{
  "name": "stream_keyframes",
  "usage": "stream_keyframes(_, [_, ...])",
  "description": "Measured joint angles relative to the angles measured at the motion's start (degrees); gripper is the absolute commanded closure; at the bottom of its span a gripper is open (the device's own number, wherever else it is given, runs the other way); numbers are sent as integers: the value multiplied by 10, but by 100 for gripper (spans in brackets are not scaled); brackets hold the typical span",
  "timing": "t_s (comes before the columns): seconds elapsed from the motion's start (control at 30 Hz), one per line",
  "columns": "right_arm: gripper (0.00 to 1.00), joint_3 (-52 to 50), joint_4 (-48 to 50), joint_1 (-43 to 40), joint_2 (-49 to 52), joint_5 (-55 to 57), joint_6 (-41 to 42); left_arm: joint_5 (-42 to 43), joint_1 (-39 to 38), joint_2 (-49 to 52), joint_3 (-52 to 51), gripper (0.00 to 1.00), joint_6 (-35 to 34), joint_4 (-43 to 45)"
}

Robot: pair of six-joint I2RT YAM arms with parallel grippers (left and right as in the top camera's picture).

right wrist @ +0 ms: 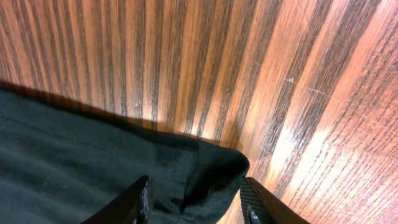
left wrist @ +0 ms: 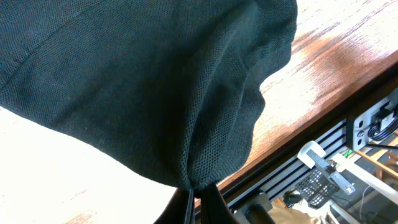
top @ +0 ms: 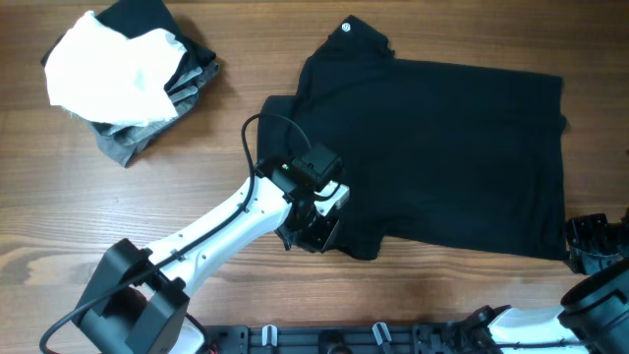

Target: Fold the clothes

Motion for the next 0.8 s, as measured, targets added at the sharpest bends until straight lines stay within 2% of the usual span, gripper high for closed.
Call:
stream_keyframes(0.07, [57, -11, 16, 0, 0, 2, 0, 0, 0, 0, 0, 96, 0, 0])
stream_keyframes(0.1, [69, -23, 24, 0, 0, 3, 2, 0, 0, 0, 0, 96, 0, 0])
stream_keyframes(0.17, [79, -33, 27, 0, 0, 6, 7, 0, 0, 0, 0, 96, 0, 2])
stream_keyframes(0.23, [95, -33, 30, 0, 0, 5, 9, 0, 0, 0, 0, 96, 0, 7])
stream_keyframes(0.43, [96, -29, -6, 0, 0, 4, 10, -4, 0, 0, 7, 96, 0, -15])
stream_keyframes(0.5, [95, -7, -35, 0, -3, -27, -5, -18, 0, -1, 36, 96, 0, -62])
stream_keyframes(0.57, [96, 22, -59, 0, -10, -57, -18, -32, 2, -2, 63, 96, 0, -68])
stream_keyframes(0.7, [96, 34, -42, 0, -16, -96, -37, -72, 33, -2, 83, 96, 0, -48])
stream_keyframes(0.8, [96, 34, -5, 0, -16, -169, -60, -88, 57, -2, 83, 96, 0, -3])
